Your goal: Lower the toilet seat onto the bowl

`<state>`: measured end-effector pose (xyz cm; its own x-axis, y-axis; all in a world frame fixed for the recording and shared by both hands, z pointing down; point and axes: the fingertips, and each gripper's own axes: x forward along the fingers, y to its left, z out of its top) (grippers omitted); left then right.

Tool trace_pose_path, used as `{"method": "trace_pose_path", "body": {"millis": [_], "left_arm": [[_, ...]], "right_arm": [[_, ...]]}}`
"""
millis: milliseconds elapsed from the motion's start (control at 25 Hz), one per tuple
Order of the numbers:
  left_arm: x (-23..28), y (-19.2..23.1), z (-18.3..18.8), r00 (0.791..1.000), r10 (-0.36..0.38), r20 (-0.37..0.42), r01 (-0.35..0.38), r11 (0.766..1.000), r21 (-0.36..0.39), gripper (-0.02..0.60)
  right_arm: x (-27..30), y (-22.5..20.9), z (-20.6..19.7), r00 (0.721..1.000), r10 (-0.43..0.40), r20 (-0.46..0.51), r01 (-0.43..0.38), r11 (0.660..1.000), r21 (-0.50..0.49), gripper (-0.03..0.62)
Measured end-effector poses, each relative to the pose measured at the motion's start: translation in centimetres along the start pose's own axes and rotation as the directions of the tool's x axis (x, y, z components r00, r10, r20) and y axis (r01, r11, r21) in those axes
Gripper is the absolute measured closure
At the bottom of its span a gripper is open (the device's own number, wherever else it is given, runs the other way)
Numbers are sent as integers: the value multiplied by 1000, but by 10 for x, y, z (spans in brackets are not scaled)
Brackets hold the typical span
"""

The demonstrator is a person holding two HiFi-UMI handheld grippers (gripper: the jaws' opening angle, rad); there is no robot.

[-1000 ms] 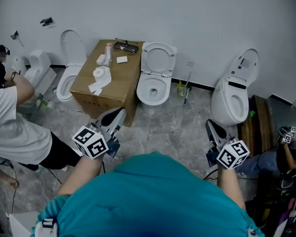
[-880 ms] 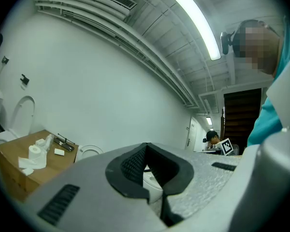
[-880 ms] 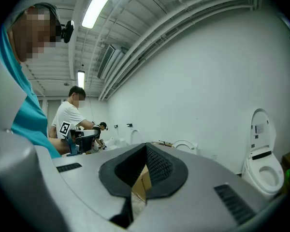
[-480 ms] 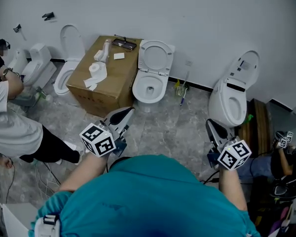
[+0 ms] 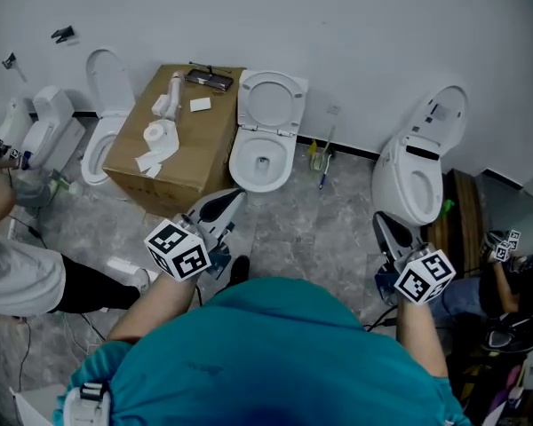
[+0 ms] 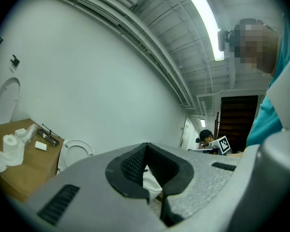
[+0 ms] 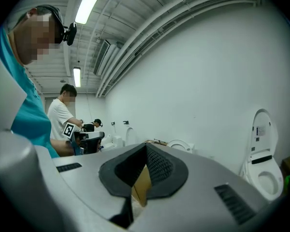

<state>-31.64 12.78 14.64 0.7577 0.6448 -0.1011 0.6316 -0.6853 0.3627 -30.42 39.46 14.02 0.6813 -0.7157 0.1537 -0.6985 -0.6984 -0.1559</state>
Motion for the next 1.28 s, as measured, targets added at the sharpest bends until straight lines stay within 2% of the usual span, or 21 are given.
{"method": "trace_pose_path", "body": {"millis": [400, 640, 1040, 1280], "left_arm": [[67, 144, 52, 996, -84, -37, 85, 996, 18, 588], [84, 217, 72, 995, -93, -43, 93, 996, 13, 588], [108, 282, 80, 999, -34, -35, 33, 999, -10, 588], [144, 299, 72, 997, 72, -31, -71, 997, 16, 588]], "right_arm": [[140, -46, 42, 995, -86, 59, 83, 996, 44, 605], [217, -67, 56, 992, -111, 59, 108, 993, 53, 605], [298, -105, 66, 997, -68, 19, 67, 997, 42, 605], [342, -162, 63, 999, 40, -1, -40, 998, 48, 605]]}}
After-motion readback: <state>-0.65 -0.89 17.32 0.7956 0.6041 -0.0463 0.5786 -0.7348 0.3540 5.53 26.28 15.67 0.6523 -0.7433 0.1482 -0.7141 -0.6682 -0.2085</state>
